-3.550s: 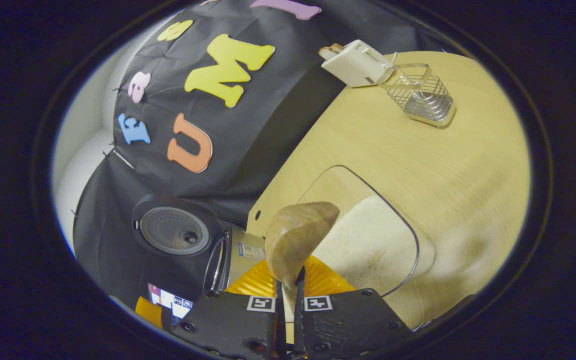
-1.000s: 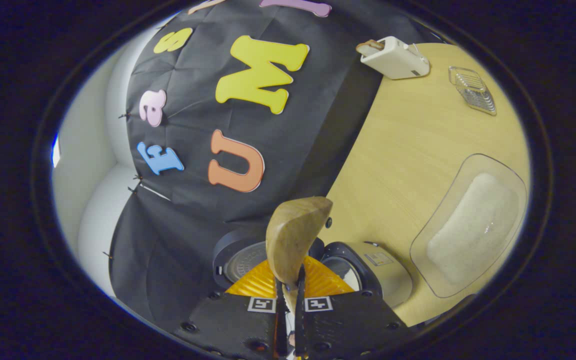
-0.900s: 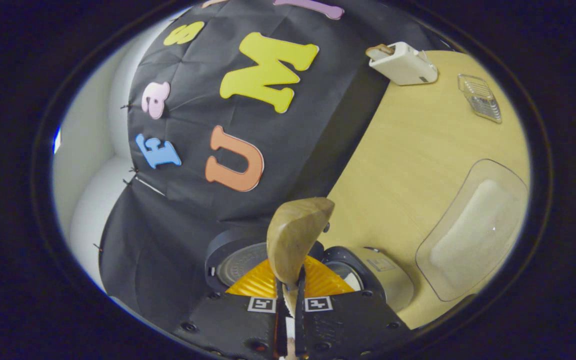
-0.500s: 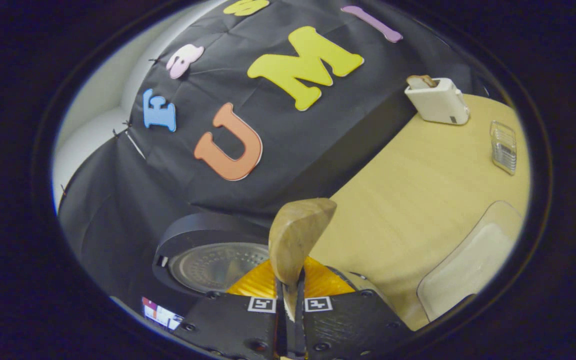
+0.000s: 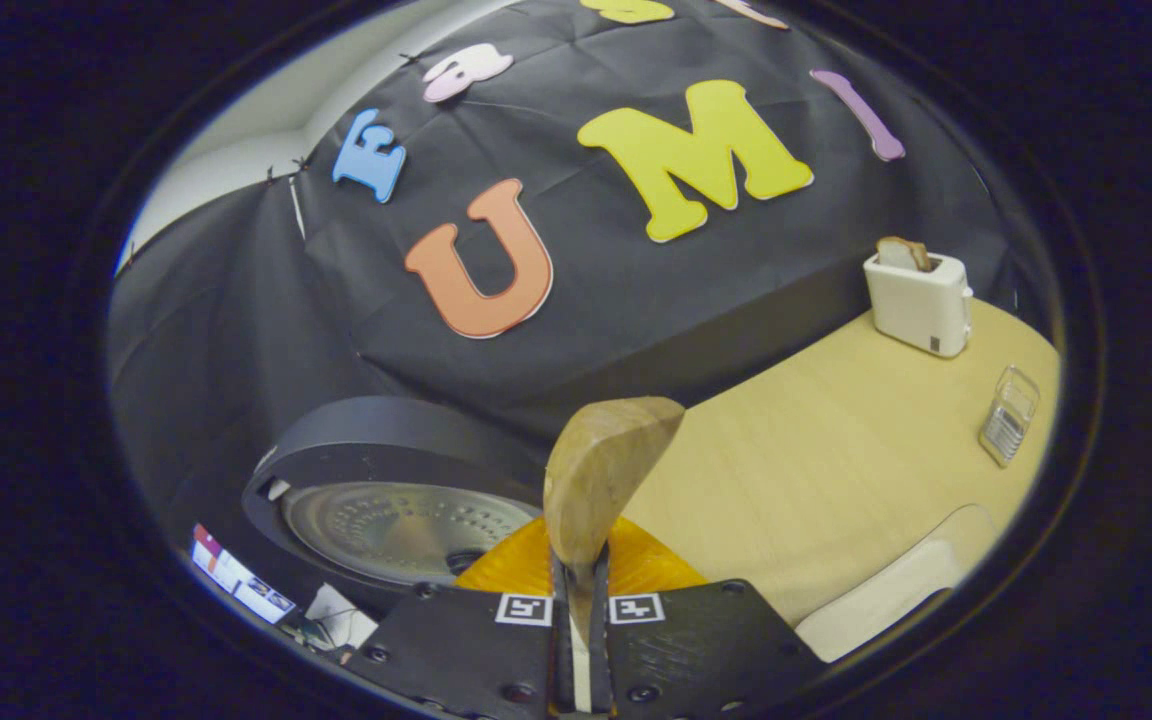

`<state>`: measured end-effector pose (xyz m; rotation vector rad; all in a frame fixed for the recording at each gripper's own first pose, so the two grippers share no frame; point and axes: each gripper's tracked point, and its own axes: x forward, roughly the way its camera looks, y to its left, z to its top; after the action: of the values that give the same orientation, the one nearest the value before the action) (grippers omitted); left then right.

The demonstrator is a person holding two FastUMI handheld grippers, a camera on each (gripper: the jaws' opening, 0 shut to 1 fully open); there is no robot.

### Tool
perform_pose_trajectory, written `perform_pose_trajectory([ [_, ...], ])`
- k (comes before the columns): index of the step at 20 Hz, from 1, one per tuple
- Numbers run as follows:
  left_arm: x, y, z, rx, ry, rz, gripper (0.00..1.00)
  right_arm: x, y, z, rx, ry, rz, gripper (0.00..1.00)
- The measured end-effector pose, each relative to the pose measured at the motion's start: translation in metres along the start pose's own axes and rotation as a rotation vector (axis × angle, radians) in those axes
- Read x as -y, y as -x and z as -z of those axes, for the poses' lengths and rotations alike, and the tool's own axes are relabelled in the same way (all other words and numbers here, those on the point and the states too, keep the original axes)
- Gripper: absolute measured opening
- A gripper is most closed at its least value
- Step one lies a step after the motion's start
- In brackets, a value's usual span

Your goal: Close the left gripper, press the button to open the rice cooker; take a wooden spoon from the chopstick holder with the right hand, scoop a spoonful of rice and pour it into the rice cooker, then put the wooden spoon back into the chopstick holder.

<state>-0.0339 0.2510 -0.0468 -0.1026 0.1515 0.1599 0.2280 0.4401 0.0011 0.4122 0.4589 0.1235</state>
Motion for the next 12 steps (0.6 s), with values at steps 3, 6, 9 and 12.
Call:
perform_pose_trajectory([
  [3,0.004,-0.002,0.001,-0.004,0.014,-0.002,0.99,-0.017,0.005,0.002,0.005,0.096,-0.036,0.06],
  [6,0.008,-0.004,-0.005,0.008,0.009,0.003,1.0,-0.026,0.008,0.012,-0.02,0.25,-0.042,0.04],
  [9,0.008,-0.005,-0.004,0.004,0.007,0.003,0.99,-0.034,0.011,0.021,-0.017,0.392,-0.049,0.06],
  [12,0.004,-0.004,-0.001,0.001,0.006,-0.009,0.99,-0.04,0.013,0.024,-0.017,0.512,-0.063,0.06],
])
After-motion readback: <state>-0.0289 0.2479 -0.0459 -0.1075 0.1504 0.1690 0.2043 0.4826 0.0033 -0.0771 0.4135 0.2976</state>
